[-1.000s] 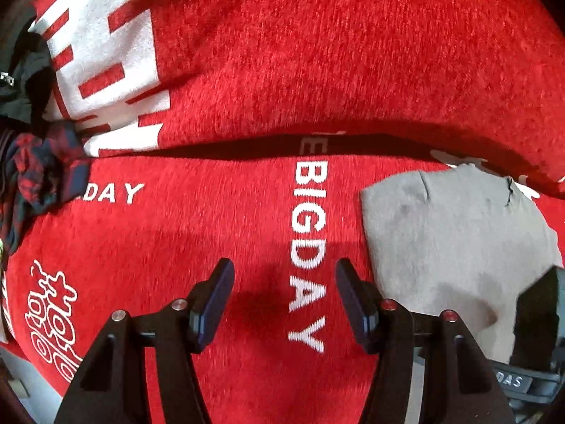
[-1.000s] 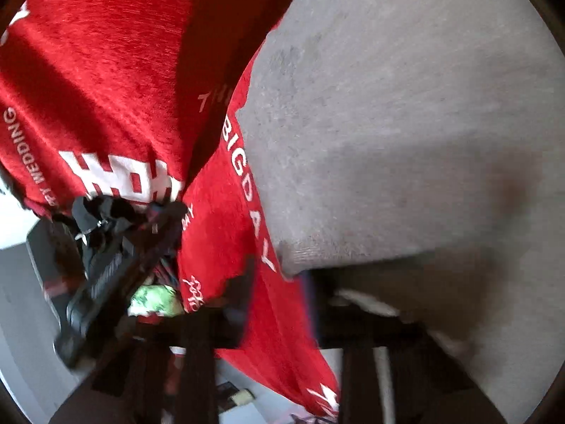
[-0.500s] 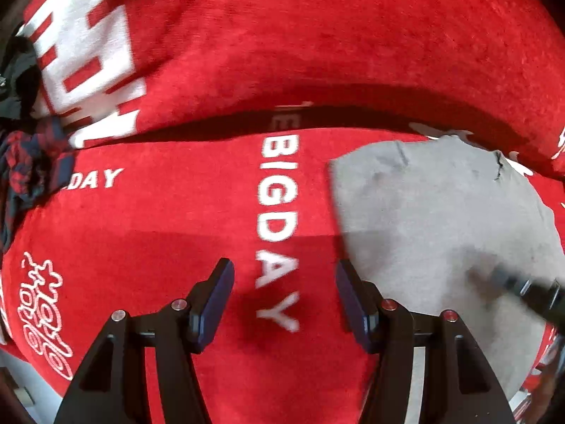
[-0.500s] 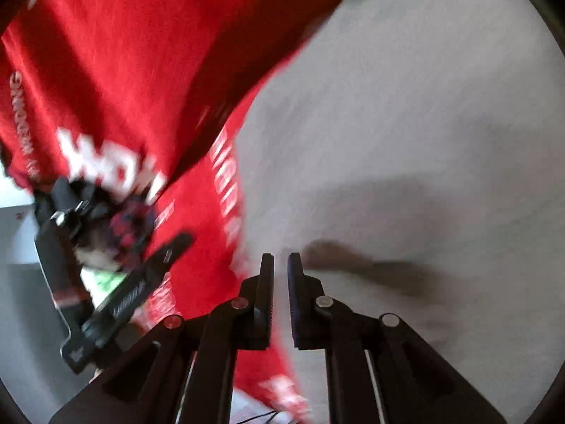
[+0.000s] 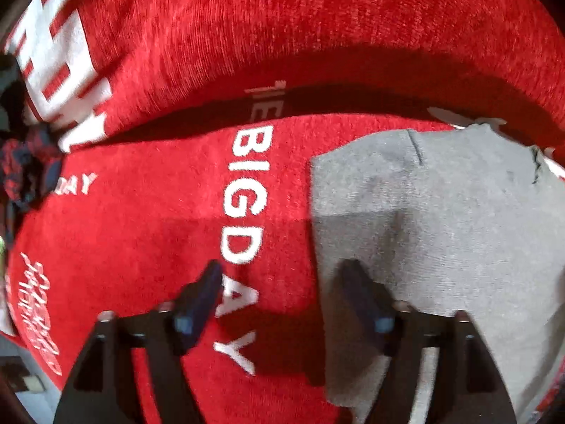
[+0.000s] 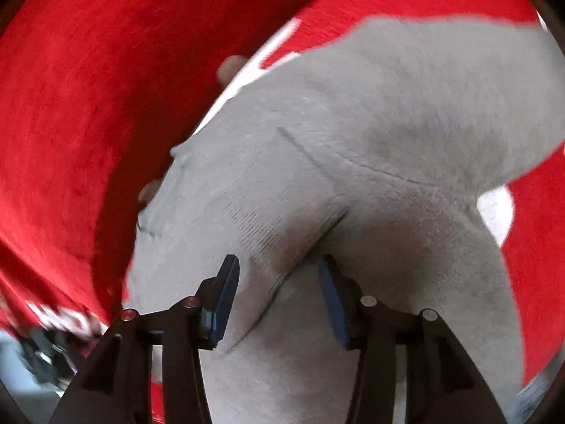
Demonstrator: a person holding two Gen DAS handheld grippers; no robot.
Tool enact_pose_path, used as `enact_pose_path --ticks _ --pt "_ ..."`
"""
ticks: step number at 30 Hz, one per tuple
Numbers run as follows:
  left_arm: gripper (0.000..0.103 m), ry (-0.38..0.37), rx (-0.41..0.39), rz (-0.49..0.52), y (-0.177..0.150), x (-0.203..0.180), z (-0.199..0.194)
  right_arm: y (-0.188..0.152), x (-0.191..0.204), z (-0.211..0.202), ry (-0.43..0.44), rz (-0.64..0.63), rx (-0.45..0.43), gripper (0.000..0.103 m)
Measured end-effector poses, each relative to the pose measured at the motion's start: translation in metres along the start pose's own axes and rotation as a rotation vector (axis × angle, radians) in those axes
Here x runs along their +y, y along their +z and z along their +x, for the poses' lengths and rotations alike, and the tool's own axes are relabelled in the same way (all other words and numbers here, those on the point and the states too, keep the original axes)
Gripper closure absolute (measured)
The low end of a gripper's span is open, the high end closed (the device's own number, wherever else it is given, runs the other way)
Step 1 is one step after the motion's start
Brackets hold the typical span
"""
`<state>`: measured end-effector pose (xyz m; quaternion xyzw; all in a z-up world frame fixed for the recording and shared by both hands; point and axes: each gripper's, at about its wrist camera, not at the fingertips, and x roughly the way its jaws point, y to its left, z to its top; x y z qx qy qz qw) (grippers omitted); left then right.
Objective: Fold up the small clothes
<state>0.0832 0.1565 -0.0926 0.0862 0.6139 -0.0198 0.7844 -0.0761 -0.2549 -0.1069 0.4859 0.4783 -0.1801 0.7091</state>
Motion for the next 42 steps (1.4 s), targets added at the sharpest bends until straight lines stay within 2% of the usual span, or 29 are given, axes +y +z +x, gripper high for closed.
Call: enact_pose_path --ticks 3,6,9,12,14,15,17,18,22,26,29,30,32,34,42 --pt "0.026 0.01 0.0 0.007 0.0 -0.002 0.001 0.01 0.005 0.005 -0.009 -0.041 0.0 0.096" --pt "0.026 0.016 0.001 -0.004 0.001 -0.001 0.003 0.005 0.021 0.008 -0.064 -0.135 -0.017 0.096" --pt "0.026 0.043 0.017 0.023 0.004 -0.004 -0.001 0.004 0.008 0.011 -0.076 -0.136 0.039 0.096" --pt "0.026 0.026 0.006 0.078 -0.001 -0.012 -0.018 0.005 0.005 0.001 -0.1 -0.151 0.046 0.088" --pt "0.026 -0.003 0.002 0.111 -0.005 -0.019 -0.032 0.003 0.005 -0.01 -0.081 -0.173 0.06 0.086" --pt "0.026 -0.02 0.002 0.141 -0.009 -0.028 -0.041 0.002 0.003 -0.016 -0.067 -0.177 0.068 0.082" --pt "0.026 -0.047 0.026 0.197 -0.016 -0.046 -0.052 -0.004 -0.004 -0.027 -0.048 -0.172 0.087 0.062" --pt "0.026 -0.065 0.041 0.226 -0.02 -0.059 -0.056 -0.007 -0.009 -0.033 -0.038 -0.16 0.094 0.049" --pt "0.026 -0.137 0.075 0.303 -0.033 -0.107 -0.072 -0.013 -0.033 -0.049 -0.014 -0.098 0.113 0.048" --pt "0.025 -0.208 0.094 0.338 -0.044 -0.152 -0.078 -0.013 -0.067 -0.065 0.001 -0.021 0.112 0.046" --pt "0.025 -0.28 0.093 0.351 -0.049 -0.186 -0.084 -0.009 -0.091 -0.074 0.012 0.014 0.113 0.037" --pt "0.022 -0.278 0.074 0.365 -0.051 -0.196 -0.087 -0.008 -0.095 -0.075 0.014 0.019 0.111 0.033" --pt "0.007 -0.248 0.046 0.391 -0.053 -0.212 -0.091 -0.004 -0.111 -0.082 0.021 0.038 0.101 0.031" --pt "0.007 -0.248 0.036 0.406 -0.056 -0.229 -0.096 0.004 -0.127 -0.09 0.02 0.058 0.072 0.031" --pt "0.007 -0.271 0.163 0.392 -0.063 -0.279 -0.073 0.055 -0.209 -0.128 0.045 0.241 -0.116 0.031"
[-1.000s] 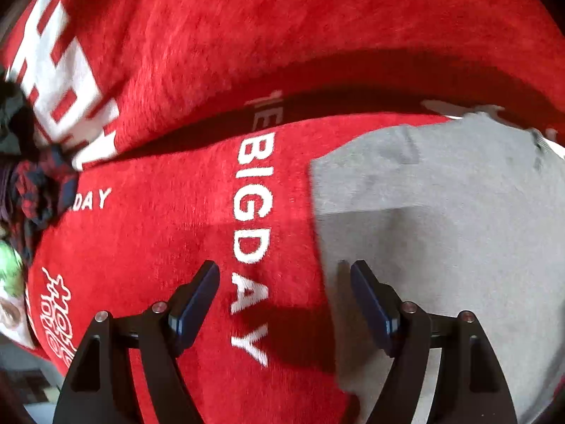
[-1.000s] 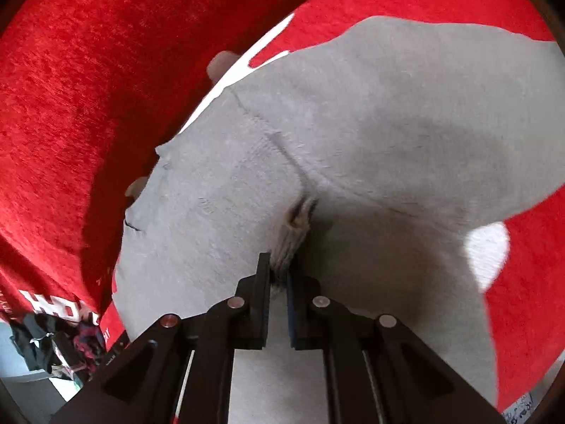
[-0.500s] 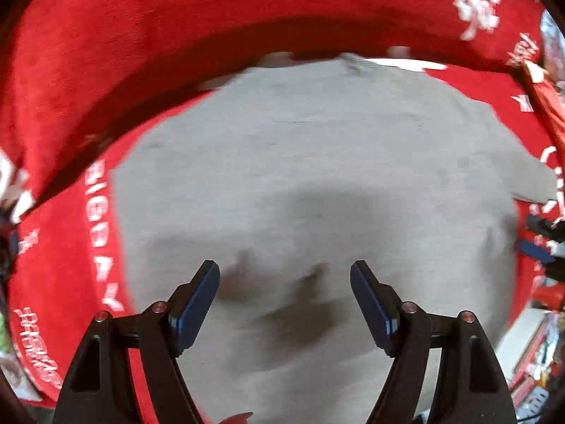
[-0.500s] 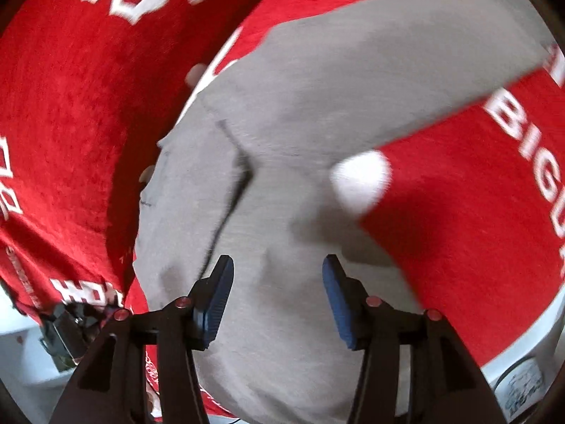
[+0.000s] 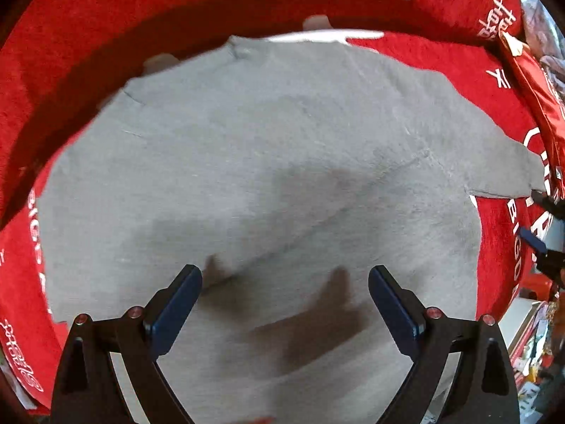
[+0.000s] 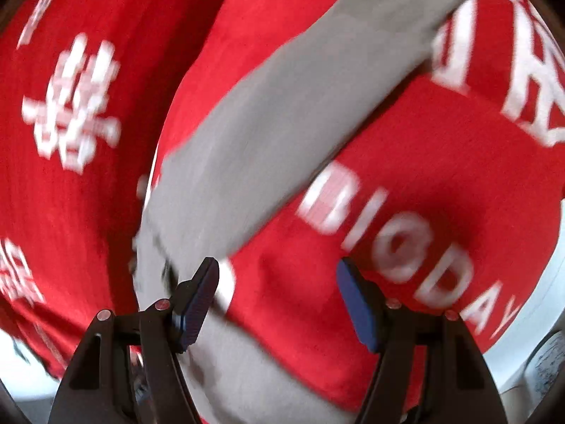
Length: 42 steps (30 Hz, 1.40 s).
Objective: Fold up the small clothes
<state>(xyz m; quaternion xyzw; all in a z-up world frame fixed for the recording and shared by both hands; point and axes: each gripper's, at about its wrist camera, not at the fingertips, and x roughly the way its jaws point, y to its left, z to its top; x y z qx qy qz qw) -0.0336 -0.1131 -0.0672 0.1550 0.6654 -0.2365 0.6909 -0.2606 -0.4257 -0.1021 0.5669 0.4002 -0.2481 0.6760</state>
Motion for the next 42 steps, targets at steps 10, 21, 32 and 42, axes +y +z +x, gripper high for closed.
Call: enact_pose_path --ticks 10,21,32,42 --pt "0.007 -0.098 0.002 -0.029 0.015 -0.032 0.011 0.068 -0.046 -0.008 0.155 0.196 -0.177 0.031" --pt "0.007 -0.1 -0.074 -0.162 0.024 -0.013 -0.001 0.081 -0.038 0.01 0.449 0.319 -0.102 0.097" --pt "0.007 -0.086 -0.083 -0.32 0.003 0.059 -0.007 0.032 0.154 0.026 0.663 -0.229 0.15 0.097" --pt "0.007 0.11 -0.151 -0.426 -0.031 0.15 -0.029 -0.148 0.283 0.14 0.429 -0.71 0.52 0.097"
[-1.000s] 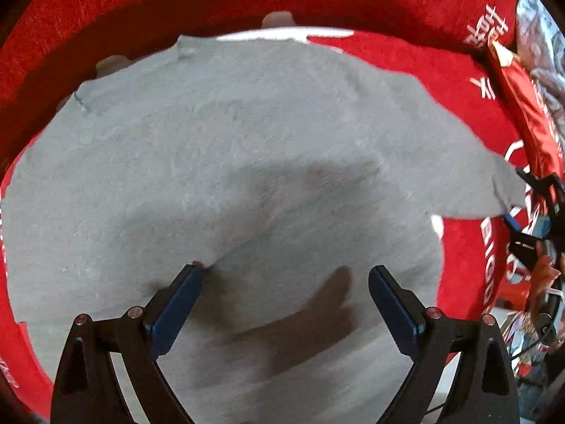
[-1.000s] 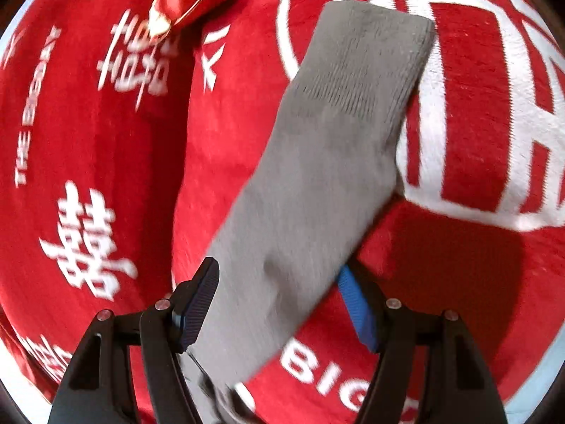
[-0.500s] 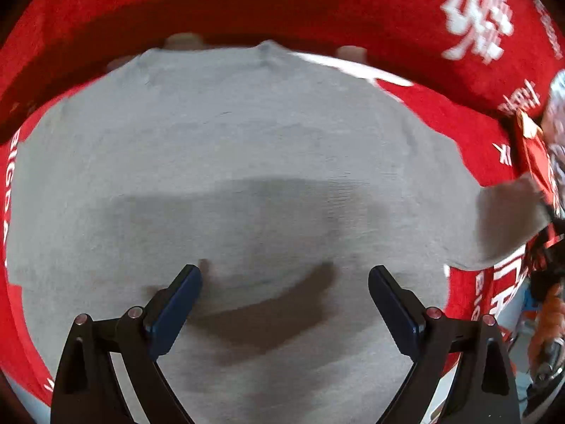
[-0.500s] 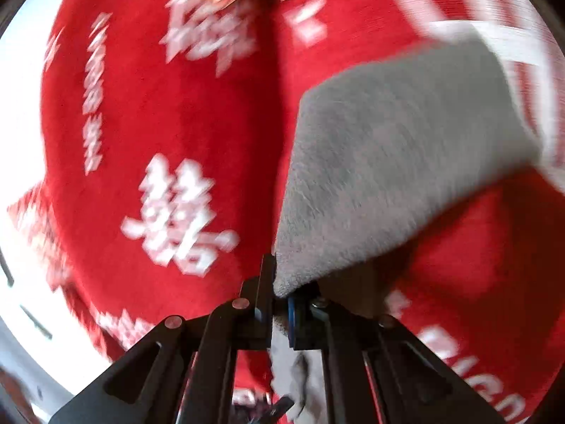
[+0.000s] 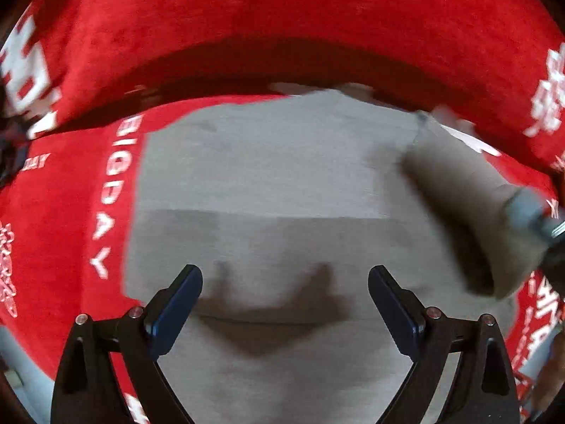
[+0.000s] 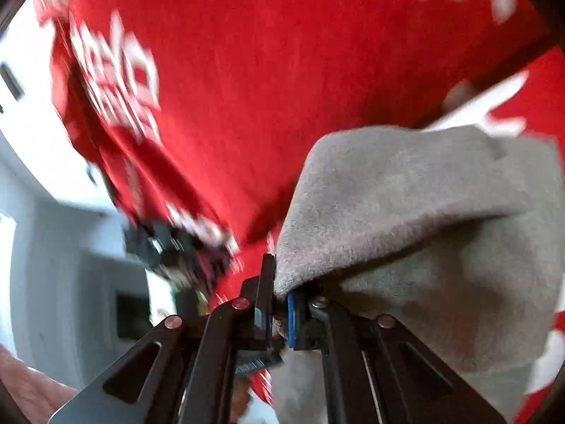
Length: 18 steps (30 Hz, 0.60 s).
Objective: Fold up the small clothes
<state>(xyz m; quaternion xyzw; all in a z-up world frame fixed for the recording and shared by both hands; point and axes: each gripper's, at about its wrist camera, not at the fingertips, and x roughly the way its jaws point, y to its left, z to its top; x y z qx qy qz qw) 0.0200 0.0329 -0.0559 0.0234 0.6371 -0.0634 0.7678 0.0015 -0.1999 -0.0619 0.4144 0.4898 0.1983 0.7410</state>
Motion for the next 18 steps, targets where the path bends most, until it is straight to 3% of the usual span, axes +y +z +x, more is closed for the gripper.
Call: enact_pose_path --ticks 3,5,6,7,9,11,12,13,15,18 --pt "0.007 0.044 -0.009 -0.015 -0.002 0.021 0.001 -0.01 -0.016 0.044 -0.179 0.074 0.086 0.093" --pt "0.007 0.054 -0.006 -0.027 -0.004 0.03 0.002 -0.016 -0.025 0.046 -0.218 0.137 0.06 0.087" --pt "0.007 0.059 -0.004 -0.038 -0.006 0.038 0.003 -0.018 -0.028 0.042 -0.21 0.162 0.037 0.074" --pt "0.007 0.061 -0.003 -0.046 -0.007 0.042 0.004 -0.02 -0.031 0.035 -0.198 0.197 -0.003 0.054" --pt "0.007 0.045 0.004 -0.058 -0.009 0.052 0.004 -0.021 -0.037 0.018 -0.166 0.276 -0.099 0.047" --pt "0.007 0.034 0.008 -0.068 -0.01 0.06 0.004 -0.014 -0.044 0.009 -0.16 0.348 -0.158 0.05" --pt "0.007 0.026 0.006 -0.076 -0.011 0.066 0.002 -0.007 -0.043 0.009 -0.158 0.362 -0.184 0.068" --pt "0.007 0.023 0.003 -0.08 -0.012 0.069 0.0 0.0 -0.038 0.01 -0.161 0.357 -0.197 0.097" --pt "0.007 0.013 -0.01 -0.096 -0.012 0.08 -0.005 0.01 -0.017 0.017 -0.152 0.282 -0.209 0.097" --pt "0.007 0.011 -0.018 -0.116 -0.012 0.091 -0.007 0.016 0.026 0.037 -0.126 0.12 -0.159 0.097"
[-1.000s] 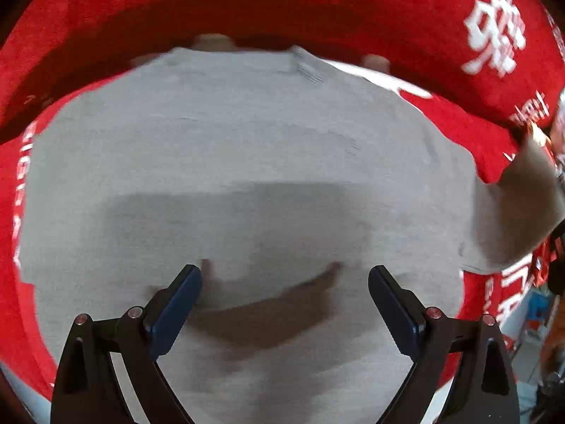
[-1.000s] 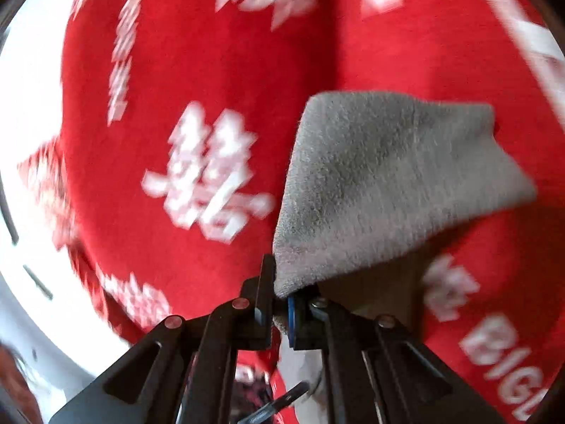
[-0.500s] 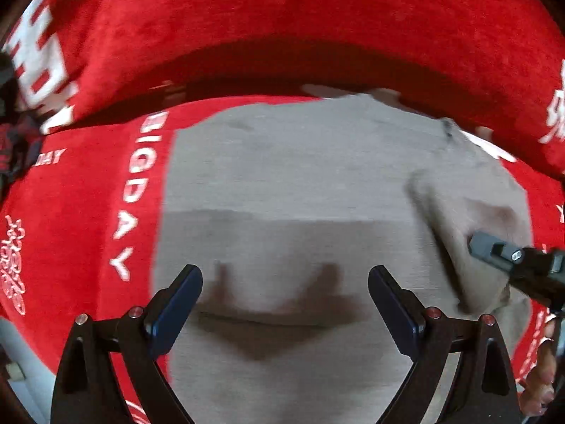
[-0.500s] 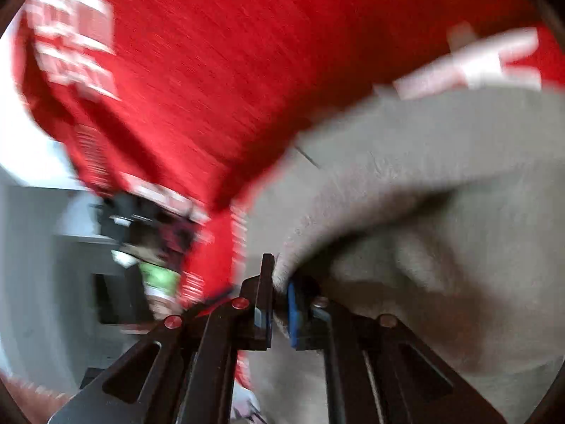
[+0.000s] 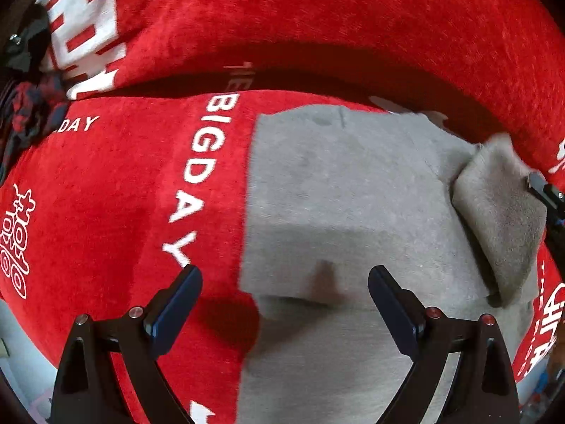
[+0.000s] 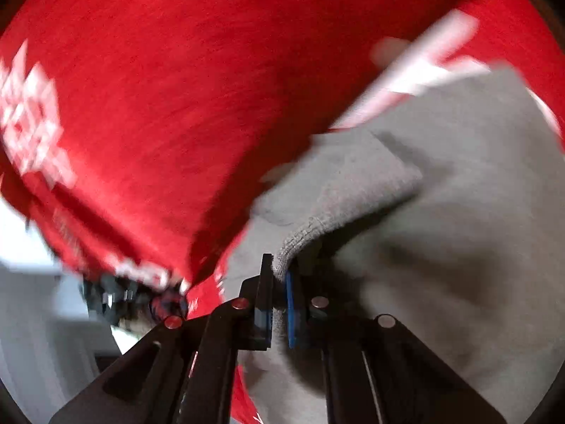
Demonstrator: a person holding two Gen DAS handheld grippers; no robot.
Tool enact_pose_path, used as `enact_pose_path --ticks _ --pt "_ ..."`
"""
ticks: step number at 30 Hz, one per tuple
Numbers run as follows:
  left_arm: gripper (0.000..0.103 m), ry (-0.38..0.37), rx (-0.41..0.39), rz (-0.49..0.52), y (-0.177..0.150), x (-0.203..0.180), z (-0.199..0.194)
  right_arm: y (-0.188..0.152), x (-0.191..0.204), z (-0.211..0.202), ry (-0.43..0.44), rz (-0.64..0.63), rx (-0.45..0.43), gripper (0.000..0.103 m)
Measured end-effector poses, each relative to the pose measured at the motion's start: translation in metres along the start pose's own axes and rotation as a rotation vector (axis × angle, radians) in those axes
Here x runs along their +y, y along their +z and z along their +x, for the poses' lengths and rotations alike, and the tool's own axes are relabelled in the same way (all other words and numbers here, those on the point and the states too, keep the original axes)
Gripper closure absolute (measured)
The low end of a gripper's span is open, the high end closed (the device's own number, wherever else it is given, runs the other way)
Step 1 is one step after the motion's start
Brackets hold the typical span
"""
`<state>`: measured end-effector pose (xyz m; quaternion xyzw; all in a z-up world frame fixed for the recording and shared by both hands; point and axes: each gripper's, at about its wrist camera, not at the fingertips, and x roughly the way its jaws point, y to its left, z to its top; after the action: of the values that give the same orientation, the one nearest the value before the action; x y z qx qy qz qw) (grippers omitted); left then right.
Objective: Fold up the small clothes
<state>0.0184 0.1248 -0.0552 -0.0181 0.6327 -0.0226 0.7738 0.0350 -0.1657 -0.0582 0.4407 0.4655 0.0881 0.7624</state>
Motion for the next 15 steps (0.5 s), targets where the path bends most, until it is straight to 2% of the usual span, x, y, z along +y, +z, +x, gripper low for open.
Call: enact_pose_path --ticks 2,5,8,10,11,12,13,15 --pt "0.007 0.011 -0.003 -0.014 0.001 0.009 0.001 -0.013 0.04 0.025 -0.025 -0.17 0.08 0.097" --pt "0.007 0.019 0.004 -0.034 0.002 0.021 0.003 -0.042 0.077 0.065 -0.132 -0.372 0.197 0.097" --pt "0.007 0.012 0.013 -0.044 0.001 0.031 0.006 -0.068 0.084 0.101 -0.233 -0.455 0.308 0.093" --pt "0.007 -0.003 0.022 -0.039 0.0 0.031 0.006 -0.083 0.077 0.115 -0.341 -0.481 0.366 0.089" --pt "0.007 -0.021 0.029 -0.033 0.0 0.03 0.007 -0.091 0.072 0.119 -0.405 -0.505 0.39 0.083" --pt "0.007 -0.037 0.036 -0.024 0.0 0.027 0.008 -0.097 0.07 0.113 -0.403 -0.526 0.386 0.076" --pt "0.007 -0.051 0.043 -0.013 0.001 0.024 0.009 -0.098 0.069 0.106 -0.396 -0.531 0.378 0.062" --pt "0.007 -0.081 0.056 0.013 0.003 0.015 0.013 -0.099 0.073 0.09 -0.386 -0.515 0.363 0.042"
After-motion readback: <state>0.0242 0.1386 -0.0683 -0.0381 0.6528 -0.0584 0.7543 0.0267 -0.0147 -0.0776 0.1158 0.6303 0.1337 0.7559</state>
